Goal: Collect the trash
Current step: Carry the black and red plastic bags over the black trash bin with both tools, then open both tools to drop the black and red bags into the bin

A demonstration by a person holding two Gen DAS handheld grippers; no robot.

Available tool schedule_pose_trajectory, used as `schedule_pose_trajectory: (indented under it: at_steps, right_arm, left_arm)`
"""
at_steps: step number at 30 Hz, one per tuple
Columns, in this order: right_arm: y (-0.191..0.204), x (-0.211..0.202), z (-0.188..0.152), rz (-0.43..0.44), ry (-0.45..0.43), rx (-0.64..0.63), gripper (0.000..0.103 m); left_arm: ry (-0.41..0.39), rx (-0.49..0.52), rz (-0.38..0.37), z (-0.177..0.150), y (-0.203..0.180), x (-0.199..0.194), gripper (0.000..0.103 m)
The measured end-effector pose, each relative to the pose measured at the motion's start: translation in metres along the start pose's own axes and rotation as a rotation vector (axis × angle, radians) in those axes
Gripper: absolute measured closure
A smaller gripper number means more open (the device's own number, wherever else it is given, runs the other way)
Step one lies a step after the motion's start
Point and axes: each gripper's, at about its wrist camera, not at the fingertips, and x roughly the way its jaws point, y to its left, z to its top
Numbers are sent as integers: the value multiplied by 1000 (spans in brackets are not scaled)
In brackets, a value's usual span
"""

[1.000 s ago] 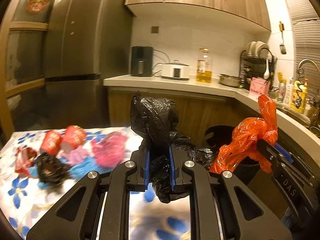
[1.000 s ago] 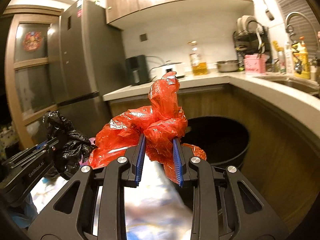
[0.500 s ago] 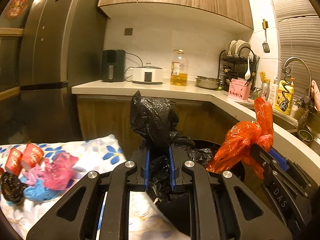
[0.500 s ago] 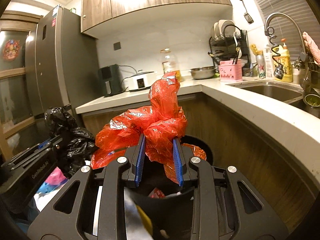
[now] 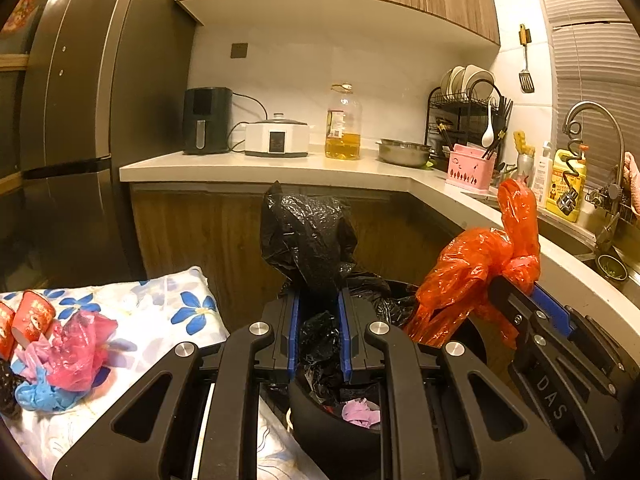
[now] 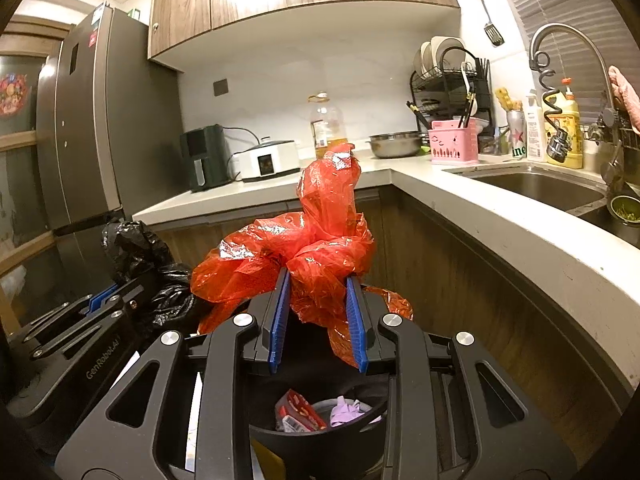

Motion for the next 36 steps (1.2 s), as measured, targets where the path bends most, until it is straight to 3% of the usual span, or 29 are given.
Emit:
schedule_pose_trajectory:
  at_steps: [19,24,32,36]
  right_arm:
    - [-5,17,3,20,9,-6,72]
    - [-7,22,2,26,21,0,63]
    - [-15,23,2,1,18,25,49]
    - [-20,20,0,-17,18,34,44]
  left_arm:
    - [22,19,-53,-2,-4,19,85]
    - [31,26,-64,-6,-5,23,81]
    - [43,27,-58,-12,0,28,45]
    - [54,19,-37,-16,6,28,33]
